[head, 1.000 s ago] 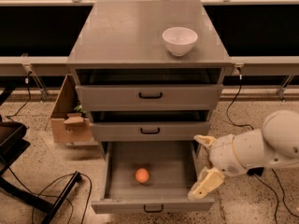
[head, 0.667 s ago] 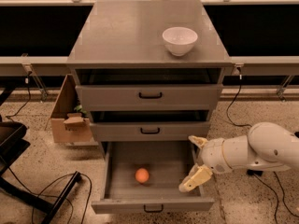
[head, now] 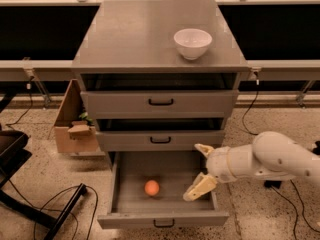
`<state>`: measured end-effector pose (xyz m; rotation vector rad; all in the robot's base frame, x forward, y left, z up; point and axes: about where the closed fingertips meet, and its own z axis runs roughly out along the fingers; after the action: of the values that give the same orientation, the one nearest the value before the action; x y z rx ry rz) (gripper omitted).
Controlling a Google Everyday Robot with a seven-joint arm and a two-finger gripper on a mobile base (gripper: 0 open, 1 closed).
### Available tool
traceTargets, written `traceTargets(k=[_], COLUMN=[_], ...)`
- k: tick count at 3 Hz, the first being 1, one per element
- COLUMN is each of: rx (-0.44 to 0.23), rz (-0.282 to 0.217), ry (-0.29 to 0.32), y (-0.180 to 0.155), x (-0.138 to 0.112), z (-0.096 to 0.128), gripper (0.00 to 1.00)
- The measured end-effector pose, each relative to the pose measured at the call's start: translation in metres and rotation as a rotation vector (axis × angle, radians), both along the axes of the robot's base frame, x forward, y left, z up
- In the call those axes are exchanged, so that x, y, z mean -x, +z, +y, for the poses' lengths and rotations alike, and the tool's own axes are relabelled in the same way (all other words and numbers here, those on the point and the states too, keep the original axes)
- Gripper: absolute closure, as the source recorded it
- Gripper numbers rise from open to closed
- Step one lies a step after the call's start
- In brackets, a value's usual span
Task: Pick orange from bottom drawer and place on counter
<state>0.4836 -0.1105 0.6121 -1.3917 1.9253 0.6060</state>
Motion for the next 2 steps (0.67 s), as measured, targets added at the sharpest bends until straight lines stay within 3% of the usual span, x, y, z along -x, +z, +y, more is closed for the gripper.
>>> traceTargets(k=[1,2], rx=[-0.047,-0.073], rz=[-0.069,-0.116], ry=[0.004,-0.015], y=[-0.064,-0.117], x=[-0.041,-0.068], z=[0.040,0.060], gripper=[0.00,0.00])
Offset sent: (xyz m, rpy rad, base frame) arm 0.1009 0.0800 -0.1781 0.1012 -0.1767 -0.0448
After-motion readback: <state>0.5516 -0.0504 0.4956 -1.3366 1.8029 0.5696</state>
